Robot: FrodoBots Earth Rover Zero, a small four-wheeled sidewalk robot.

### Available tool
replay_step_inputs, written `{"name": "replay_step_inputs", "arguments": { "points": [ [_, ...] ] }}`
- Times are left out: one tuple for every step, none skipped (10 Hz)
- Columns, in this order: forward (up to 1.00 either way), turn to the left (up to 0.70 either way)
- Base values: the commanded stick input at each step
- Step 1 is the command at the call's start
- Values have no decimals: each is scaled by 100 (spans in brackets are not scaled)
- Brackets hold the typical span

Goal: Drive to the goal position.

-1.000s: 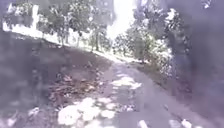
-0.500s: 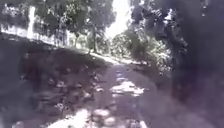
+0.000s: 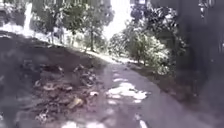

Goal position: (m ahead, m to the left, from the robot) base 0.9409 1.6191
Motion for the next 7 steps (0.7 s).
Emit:
{"name": "replay_step_inputs", "arguments": {
  "points": [
    [50,-3],
    [50,0],
    [50,0],
    [50,0],
    [50,11],
    [50,12],
    [50,5]
  ]
}}
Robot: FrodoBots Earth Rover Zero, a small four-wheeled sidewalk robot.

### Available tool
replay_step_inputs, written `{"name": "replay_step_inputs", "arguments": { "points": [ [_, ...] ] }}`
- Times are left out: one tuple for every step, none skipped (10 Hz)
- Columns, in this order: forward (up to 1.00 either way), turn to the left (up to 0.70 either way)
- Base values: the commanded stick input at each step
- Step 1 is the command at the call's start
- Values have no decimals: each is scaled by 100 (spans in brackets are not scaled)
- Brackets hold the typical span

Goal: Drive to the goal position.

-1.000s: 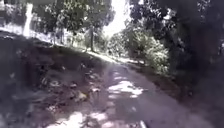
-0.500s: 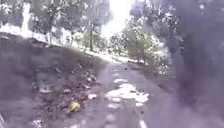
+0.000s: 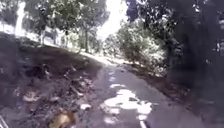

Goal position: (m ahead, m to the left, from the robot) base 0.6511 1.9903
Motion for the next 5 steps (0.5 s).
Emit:
{"name": "replay_step_inputs", "arguments": {
  "points": [
    [50,2],
    [50,0],
    [50,9],
    [50,8],
    [50,3]
  ]
}}
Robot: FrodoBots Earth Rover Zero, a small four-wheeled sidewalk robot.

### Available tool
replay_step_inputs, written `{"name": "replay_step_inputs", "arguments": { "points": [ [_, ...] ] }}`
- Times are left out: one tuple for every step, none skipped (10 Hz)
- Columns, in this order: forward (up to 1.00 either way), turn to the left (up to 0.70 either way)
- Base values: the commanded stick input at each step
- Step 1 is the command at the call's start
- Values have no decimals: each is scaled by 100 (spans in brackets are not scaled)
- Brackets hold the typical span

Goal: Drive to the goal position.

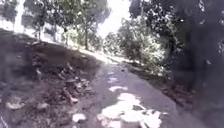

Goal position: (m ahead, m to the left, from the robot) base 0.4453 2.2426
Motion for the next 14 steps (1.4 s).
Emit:
{"name": "replay_step_inputs", "arguments": {
  "points": [
    [50,9],
    [50,6],
    [50,4],
    [50,0],
    [50,8],
    [50,3],
    [50,5],
    [50,5],
    [50,0],
    [50,0],
    [50,0],
    [50,0],
    [50,4],
    [50,4]
  ]
}}
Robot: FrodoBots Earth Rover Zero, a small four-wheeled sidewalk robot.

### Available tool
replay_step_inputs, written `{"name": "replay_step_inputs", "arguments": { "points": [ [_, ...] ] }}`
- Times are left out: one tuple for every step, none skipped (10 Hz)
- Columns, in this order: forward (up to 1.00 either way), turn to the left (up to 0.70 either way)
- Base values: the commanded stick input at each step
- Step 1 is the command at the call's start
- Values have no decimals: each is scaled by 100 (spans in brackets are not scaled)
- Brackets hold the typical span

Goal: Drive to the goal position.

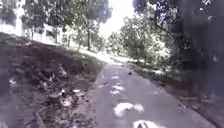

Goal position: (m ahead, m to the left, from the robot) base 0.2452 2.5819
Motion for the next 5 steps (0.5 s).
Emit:
{"name": "replay_step_inputs", "arguments": {
  "points": [
    [50,5],
    [50,6],
    [50,16],
    [50,7],
    [50,1]
  ]
}}
